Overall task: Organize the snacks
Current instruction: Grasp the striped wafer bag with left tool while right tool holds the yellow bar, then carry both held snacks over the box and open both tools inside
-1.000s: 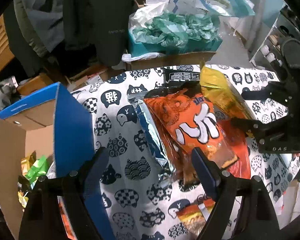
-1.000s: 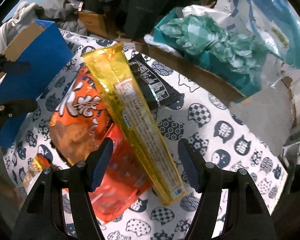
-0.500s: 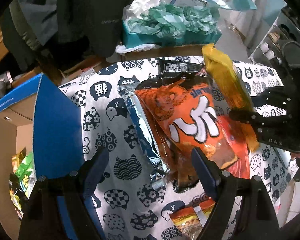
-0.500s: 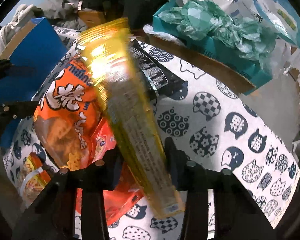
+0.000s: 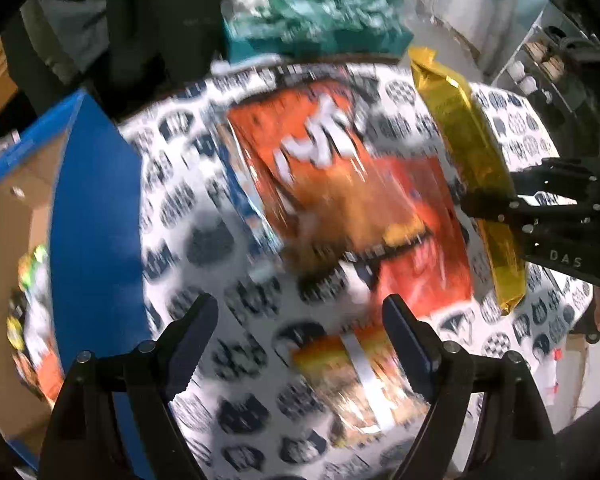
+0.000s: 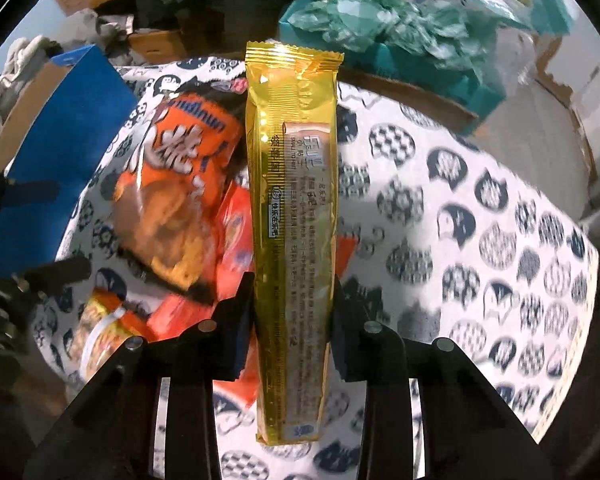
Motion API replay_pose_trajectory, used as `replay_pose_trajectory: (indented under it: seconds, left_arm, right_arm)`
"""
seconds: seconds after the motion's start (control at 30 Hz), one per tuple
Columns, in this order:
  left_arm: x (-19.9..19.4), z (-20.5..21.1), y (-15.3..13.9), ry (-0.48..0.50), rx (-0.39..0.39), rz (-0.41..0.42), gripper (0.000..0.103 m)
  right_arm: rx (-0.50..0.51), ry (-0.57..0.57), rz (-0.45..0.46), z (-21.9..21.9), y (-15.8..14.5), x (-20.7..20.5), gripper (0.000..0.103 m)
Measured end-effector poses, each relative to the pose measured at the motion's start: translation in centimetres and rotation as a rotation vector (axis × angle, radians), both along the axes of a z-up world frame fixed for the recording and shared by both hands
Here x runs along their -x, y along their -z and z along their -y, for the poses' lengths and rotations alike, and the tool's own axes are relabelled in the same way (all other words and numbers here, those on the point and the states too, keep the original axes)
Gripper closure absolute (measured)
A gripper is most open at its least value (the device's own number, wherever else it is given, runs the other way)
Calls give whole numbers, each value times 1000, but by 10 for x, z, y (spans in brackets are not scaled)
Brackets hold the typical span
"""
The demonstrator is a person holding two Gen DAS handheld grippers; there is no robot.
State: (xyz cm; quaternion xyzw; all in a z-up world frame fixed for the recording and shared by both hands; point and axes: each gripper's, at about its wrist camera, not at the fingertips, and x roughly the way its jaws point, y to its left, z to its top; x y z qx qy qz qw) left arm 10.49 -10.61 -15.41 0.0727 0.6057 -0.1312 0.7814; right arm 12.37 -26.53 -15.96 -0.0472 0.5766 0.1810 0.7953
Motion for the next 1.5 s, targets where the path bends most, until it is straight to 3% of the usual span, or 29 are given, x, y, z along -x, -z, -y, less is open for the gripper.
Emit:
replay_pose_trajectory:
  seconds: [0.43,0.8,0.83,0.97,1.13,1.5]
  left_arm:
    - [35,13,22,-46,38,-119,17]
    - [45,23,56,-21,-11,-177,17]
    - [47,23,57,-16,-11,-172,19]
    - [51,30,55,38,-25,-149,48]
    - [55,28,52,46,-17,-137,59]
    - [63,15,3,85,-30,7,60]
  right_arm:
    - [38,19,-26,7,0,75,71]
    - [13,26,-11,10,-5,94,71]
    - [11,26,-7,9,-6,94,71]
    - [-1,32,-5,7,-7,88,71]
    - [-6,37,-14,6,-5,86,71]
    - [-18,47,1,4,-16,84,71]
